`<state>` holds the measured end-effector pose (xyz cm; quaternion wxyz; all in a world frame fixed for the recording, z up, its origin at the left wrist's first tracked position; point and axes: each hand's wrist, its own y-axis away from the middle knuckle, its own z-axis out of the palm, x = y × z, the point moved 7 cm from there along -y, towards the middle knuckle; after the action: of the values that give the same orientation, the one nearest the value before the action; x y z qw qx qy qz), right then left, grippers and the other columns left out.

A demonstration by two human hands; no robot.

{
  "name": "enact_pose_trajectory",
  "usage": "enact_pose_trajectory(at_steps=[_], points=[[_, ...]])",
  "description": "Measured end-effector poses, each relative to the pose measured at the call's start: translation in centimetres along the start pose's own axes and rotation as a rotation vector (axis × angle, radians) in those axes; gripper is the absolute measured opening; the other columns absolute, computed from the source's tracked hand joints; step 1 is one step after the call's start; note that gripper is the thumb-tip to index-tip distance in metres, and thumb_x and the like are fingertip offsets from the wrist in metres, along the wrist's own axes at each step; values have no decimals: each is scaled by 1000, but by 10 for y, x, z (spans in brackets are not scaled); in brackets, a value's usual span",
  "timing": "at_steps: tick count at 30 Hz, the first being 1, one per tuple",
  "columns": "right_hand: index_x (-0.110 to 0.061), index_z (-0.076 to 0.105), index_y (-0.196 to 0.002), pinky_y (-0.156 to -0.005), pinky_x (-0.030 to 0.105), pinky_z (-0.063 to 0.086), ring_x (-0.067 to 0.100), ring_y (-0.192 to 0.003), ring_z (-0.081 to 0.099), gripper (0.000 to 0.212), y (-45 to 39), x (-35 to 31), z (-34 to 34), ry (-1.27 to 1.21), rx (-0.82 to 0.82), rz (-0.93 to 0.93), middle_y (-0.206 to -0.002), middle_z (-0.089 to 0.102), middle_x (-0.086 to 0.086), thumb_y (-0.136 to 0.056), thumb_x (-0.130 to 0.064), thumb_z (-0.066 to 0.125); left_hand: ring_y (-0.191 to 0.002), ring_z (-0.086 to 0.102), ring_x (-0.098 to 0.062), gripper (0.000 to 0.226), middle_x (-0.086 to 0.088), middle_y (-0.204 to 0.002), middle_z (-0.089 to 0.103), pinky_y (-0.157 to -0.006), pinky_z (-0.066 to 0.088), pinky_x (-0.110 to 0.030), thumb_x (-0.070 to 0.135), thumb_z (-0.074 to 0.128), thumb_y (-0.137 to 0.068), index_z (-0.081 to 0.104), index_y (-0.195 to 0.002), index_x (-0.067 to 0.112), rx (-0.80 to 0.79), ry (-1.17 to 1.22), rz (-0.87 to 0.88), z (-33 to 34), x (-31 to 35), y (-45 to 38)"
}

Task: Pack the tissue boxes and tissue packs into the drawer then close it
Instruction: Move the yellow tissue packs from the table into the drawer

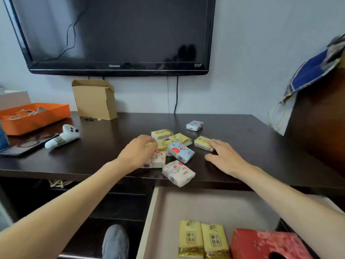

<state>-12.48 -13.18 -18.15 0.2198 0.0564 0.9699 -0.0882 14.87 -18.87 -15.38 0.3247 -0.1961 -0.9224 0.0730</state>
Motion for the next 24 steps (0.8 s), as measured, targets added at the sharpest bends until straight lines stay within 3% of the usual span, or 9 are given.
enact_pose_trajectory(at_steps=[3,5,8,11,13,17,19,21,24], points=[[-19,53,-151,-111,43,40,24,-139,41,57,-1,1,-5,95,108,-34,-153,50,1,-96,-34,56,-113,56,-22,49,9,-117,58,-87,40,-39,58,31,-98,63,-120,28,-181,-136,-59,-1,-19,-3],[-19,65,-137,-98,41,47,21,-125,45,48,0,1,-8,107,193,-62,-132,56,-2,-93,-37,58,-104,58,-27,41,1,-111,64,-83,41,-37,45,34,-101,67,-102,20,-137,-148,-54,-16,-28,-5],[-26,70,-112,-85,36,43,14,-115,41,38,0,-1,-7,81,228,-109,-113,53,-9,-86,-53,66,-93,63,-32,31,-13,-97,69,-78,48,-38,26,45,-93,71,-86,9,-103,-233,-119,-35,-44,0],[-32,63,-94,-92,34,39,1,-116,28,39,0,0,-3,-22,169,-145,-122,49,-13,-77,-66,70,-89,66,-33,28,-16,-91,71,-73,51,-37,23,50,-86,71,-74,8,-197,-333,-149,-39,-51,11],[-32,61,-91,-99,36,38,-2,-123,29,47,3,0,0,-117,107,-135,-136,50,-12,-69,-72,70,-82,66,-31,30,-16,-85,70,-72,53,-39,29,56,-85,73,-72,8,-254,-388,-141,-40,-49,21],[-27,60,-93,-109,42,39,14,-139,45,55,10,-4,2,-189,16,-111,-155,48,-11,-66,-73,73,-95,52,-27,32,-13,-88,67,-79,51,-42,41,62,-79,74,-76,12,-273,-488,-119,-46,-47,37],[-24,62,-95,-111,44,39,17,-138,48,50,12,-5,2,-215,6,-123,-155,49,-10,-72,-65,80,-99,49,-22,33,-9,-90,68,-82,50,-41,45,62,-78,76,-78,16,-272,-468,-118,-48,-48,44],[-23,63,-97,-110,43,40,16,-135,50,47,13,-7,3,-237,-13,-143,-153,51,-10,-74,-59,82,-94,60,-21,27,-3,-97,71,-81,51,-37,46,66,-75,78,-80,22,-244,-408,-134,-51,-50,50],[-24,65,-94,-108,41,39,15,-135,49,53,17,-11,3,-252,-37,-169,-150,52,-12,-65,-66,80,-89,63,-14,34,5,-107,68,-75,48,-30,48,74,-72,78,-100,30,-195,-325,-196,-54,-55,58]])
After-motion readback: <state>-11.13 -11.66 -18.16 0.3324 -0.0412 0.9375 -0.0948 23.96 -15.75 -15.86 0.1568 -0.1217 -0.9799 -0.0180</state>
